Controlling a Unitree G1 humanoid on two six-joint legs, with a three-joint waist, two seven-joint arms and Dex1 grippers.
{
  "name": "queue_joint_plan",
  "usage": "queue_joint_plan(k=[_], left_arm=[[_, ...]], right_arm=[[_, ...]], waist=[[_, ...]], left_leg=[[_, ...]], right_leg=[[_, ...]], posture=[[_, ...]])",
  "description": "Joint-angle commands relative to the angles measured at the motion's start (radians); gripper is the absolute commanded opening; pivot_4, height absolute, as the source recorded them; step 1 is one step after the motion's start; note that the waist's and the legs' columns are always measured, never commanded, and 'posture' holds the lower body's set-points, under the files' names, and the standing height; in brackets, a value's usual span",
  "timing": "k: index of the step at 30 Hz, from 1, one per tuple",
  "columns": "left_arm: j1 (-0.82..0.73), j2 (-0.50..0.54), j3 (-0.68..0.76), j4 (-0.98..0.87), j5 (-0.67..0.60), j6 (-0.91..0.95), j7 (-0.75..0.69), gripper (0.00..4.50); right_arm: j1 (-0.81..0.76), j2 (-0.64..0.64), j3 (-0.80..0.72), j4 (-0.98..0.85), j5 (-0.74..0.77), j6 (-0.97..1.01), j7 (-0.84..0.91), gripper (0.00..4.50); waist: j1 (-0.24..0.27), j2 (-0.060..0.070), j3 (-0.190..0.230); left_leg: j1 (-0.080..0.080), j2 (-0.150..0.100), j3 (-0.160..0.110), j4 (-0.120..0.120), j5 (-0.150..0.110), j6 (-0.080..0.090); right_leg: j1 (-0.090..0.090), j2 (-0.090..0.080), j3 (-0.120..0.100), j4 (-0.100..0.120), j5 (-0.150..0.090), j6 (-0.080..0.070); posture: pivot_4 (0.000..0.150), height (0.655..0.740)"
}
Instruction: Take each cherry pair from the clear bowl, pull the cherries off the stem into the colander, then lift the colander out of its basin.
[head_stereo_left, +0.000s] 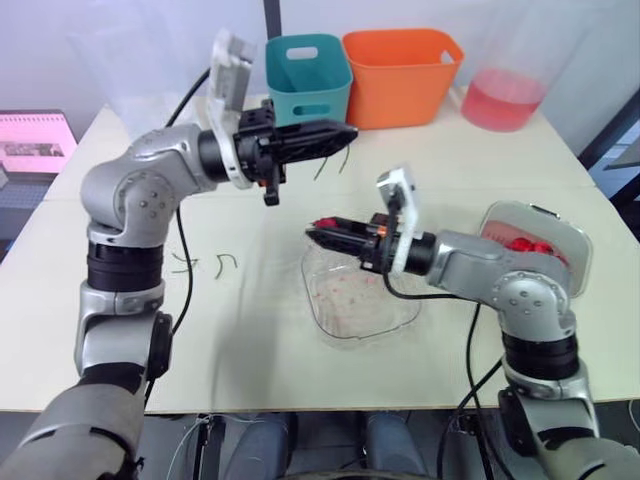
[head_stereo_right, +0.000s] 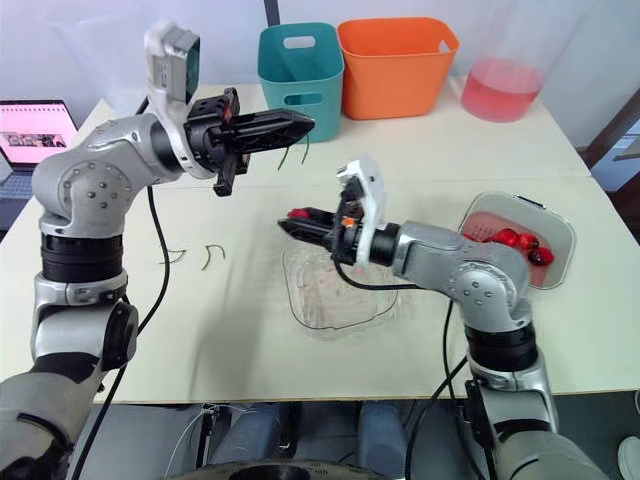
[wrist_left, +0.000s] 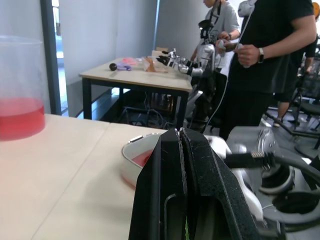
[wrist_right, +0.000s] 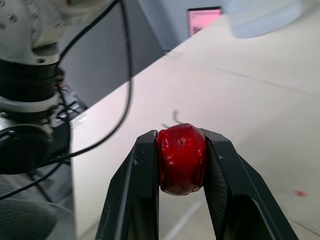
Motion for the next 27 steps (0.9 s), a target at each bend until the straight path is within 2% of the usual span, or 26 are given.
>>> queue_joint_plan(k=[1, 6, 10, 13, 20, 23, 27], left_arm=[[0.029, 0.03, -0.01, -0.023, 0.039, -0.042, -0.015, 0.0], [0.101, 0.065, -0.04, -0.045, 0.086, -0.076, -0.037, 0.0], [0.137, 0.073, -0.05, -0.055, 0.1, -0.089, -0.047, 0.0], [0.148, 0.068, -0.061, -0.059, 0.107, -0.094, -0.05, 0.0], [0.138, 0.059, -0.077, -0.045, 0.125, -0.108, -0.052, 0.0], [0.136, 0.061, -0.075, -0.047, 0.129, -0.106, -0.052, 0.0], [0.142, 0.077, -0.059, -0.052, 0.128, -0.096, -0.041, 0.0]], right_arm=[[0.033, -0.155, -0.184, -0.019, -0.066, -0.061, 0.022, 1.15], [0.204, -0.404, -0.346, 0.084, -0.253, -0.172, 0.119, 1.15], [0.349, -0.514, -0.398, 0.138, -0.332, -0.208, 0.219, 1.15], [0.401, -0.536, -0.407, 0.175, -0.372, -0.234, 0.262, 1.15], [0.339, -0.486, -0.316, 0.291, -0.496, -0.354, 0.263, 1.15], [0.309, -0.471, -0.286, 0.341, -0.552, -0.402, 0.261, 2.1], [0.291, -0.468, -0.299, 0.362, -0.562, -0.406, 0.275, 4.17]], waist=[[0.005, 0.0, 0.0], [0.004, 0.0, 0.0], [-0.003, 0.0, 0.0], [-0.005, 0.0, 0.0], [0.001, 0.0, 0.0], [0.001, 0.0, 0.0], [0.001, 0.0, 0.0]], left_leg=[[0.0, 0.0, 0.0, 0.0, 0.0, 0.001], [0.0, -0.001, 0.002, 0.0, -0.002, 0.003], [0.0, 0.001, 0.005, 0.0, -0.002, 0.004], [0.002, 0.001, 0.005, 0.0, -0.002, 0.004], [0.002, 0.001, 0.004, 0.0, -0.002, 0.004], [0.002, 0.001, 0.004, 0.0, -0.002, 0.003], [0.001, 0.001, 0.003, 0.0, -0.001, 0.002]], right_leg=[[0.0, 0.0, 0.0, 0.0, 0.0, 0.0], [0.002, 0.0, -0.001, -0.002, 0.0, 0.0], [0.002, 0.001, -0.001, -0.002, 0.0, 0.0], [0.002, 0.001, 0.0, -0.001, 0.0, 0.0], [0.003, 0.001, 0.0, -0.001, 0.0, 0.0], [0.003, 0.0, 0.0, -0.001, 0.0, 0.0], [0.003, 0.0, -0.001, -0.002, 0.0, 0.0]], posture=[[0.15, 0.74], [0.15, 0.74], [0.15, 0.74], [0.15, 0.74], [0.15, 0.74], [0.15, 0.74], [0.15, 0.74]])
